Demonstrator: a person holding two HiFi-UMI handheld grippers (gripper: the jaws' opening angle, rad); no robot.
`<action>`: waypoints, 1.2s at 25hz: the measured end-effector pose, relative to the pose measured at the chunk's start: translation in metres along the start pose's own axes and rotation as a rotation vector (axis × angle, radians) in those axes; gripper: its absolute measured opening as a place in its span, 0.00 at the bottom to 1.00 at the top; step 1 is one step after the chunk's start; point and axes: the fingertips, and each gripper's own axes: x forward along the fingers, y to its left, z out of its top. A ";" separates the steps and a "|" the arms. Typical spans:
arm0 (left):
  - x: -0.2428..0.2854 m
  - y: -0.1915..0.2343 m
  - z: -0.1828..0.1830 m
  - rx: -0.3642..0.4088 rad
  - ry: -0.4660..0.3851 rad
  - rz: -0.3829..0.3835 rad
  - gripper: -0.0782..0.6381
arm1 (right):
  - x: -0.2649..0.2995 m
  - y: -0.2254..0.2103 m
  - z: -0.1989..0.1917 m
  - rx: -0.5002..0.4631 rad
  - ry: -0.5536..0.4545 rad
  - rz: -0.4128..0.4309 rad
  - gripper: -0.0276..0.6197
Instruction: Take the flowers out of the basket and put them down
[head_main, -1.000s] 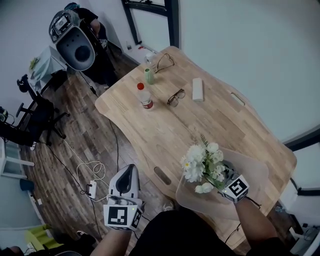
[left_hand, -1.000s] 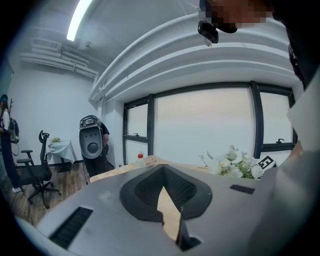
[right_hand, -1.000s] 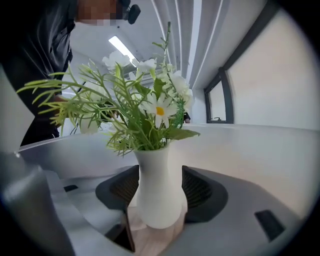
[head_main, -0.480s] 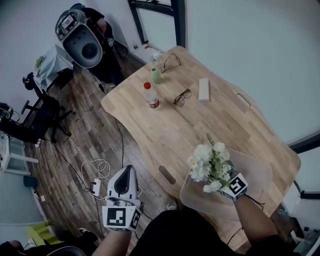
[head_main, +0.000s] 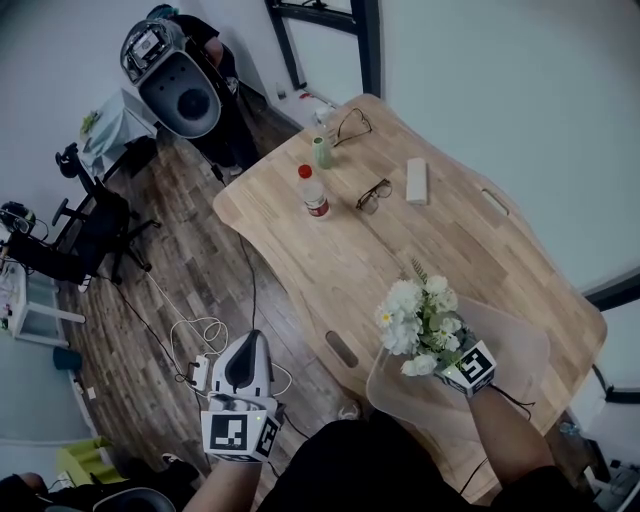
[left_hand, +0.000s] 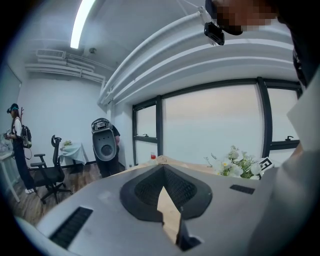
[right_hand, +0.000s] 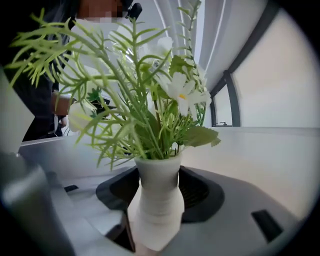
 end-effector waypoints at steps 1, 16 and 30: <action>0.000 0.000 0.002 0.000 -0.004 -0.001 0.12 | -0.001 0.001 0.000 0.005 0.000 0.002 0.45; 0.005 -0.030 0.015 -0.008 -0.055 -0.094 0.12 | -0.038 0.002 0.035 0.012 -0.038 -0.062 0.45; 0.012 -0.071 0.030 -0.003 -0.104 -0.206 0.12 | -0.081 0.002 0.062 -0.009 -0.035 -0.200 0.45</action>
